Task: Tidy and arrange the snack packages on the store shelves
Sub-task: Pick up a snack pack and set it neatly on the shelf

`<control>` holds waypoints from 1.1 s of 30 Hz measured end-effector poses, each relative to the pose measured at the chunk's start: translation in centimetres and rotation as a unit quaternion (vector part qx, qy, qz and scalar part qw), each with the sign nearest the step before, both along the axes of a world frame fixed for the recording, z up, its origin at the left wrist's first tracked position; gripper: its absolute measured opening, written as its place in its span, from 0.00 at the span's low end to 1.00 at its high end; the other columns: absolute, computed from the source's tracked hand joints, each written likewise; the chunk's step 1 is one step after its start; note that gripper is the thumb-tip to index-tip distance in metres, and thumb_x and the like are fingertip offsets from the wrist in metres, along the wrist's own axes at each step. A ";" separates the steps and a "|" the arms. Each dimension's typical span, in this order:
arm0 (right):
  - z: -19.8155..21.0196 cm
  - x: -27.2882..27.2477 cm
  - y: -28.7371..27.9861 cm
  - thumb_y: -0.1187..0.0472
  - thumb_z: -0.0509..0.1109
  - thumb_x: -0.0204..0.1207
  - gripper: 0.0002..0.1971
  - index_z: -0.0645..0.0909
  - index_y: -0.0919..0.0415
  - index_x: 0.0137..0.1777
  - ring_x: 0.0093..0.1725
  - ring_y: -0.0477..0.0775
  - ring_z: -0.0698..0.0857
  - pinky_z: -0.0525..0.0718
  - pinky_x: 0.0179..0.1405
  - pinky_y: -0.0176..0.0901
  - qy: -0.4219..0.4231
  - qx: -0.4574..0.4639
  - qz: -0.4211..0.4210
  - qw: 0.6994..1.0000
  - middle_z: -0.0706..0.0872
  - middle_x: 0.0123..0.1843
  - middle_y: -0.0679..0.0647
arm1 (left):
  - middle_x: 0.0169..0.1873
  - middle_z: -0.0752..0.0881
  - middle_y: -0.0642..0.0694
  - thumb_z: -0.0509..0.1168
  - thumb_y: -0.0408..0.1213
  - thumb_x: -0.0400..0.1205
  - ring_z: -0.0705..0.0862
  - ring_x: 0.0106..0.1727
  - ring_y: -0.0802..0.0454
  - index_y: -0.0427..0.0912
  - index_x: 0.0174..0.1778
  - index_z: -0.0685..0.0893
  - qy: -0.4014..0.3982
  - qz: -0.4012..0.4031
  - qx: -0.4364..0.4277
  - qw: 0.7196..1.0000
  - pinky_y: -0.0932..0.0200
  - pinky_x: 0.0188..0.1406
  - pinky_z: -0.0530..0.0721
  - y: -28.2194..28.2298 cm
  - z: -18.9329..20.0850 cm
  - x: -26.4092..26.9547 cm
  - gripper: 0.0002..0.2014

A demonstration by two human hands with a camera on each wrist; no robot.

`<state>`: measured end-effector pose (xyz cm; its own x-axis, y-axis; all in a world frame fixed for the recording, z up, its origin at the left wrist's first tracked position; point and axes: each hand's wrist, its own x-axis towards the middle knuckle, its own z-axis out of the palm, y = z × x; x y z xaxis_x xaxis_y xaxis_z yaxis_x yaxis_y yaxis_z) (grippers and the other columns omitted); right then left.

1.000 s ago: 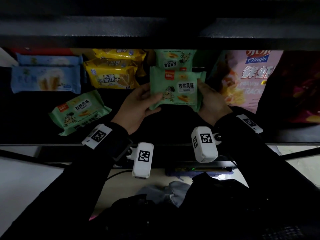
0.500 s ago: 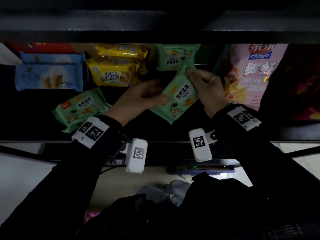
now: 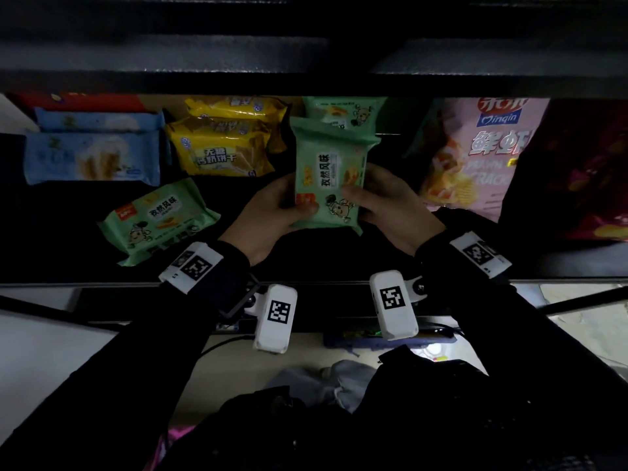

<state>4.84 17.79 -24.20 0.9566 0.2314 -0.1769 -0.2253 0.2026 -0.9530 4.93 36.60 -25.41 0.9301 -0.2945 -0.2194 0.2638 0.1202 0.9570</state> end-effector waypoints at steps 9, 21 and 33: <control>1.2 -0.6 0.6 0.81 0.70 0.70 0.29 0.72 0.60 0.68 0.63 0.47 0.80 0.78 0.68 0.39 -0.130 -0.086 0.033 0.987 0.79 0.62 0.55 | 0.48 0.83 0.53 0.74 0.21 0.72 0.83 0.47 0.71 0.46 0.49 0.77 -0.176 0.037 0.097 0.979 0.72 0.49 0.79 -0.5 1.4 -0.2 0.19; 1.0 -0.3 0.5 0.86 0.56 0.73 0.28 0.77 0.62 0.68 0.63 0.49 0.83 0.82 0.65 0.43 -0.048 -0.005 -0.051 0.998 0.80 0.69 0.62 | 0.68 0.79 0.46 0.66 0.21 0.80 0.78 0.71 0.52 0.45 0.40 0.87 -0.157 0.082 0.017 0.984 0.45 0.74 0.75 -1.3 0.3 -0.8 0.14; -0.2 1.3 -0.1 0.71 0.65 0.79 0.10 0.76 0.67 0.60 0.50 0.56 0.87 0.89 0.51 0.47 0.121 0.236 -0.188 0.946 0.85 0.54 0.63 | 0.63 0.82 0.50 0.60 0.39 0.87 0.83 0.64 0.50 0.51 0.67 0.73 0.027 0.119 -0.066 0.990 0.47 0.59 0.84 -0.4 0.2 -0.9 0.13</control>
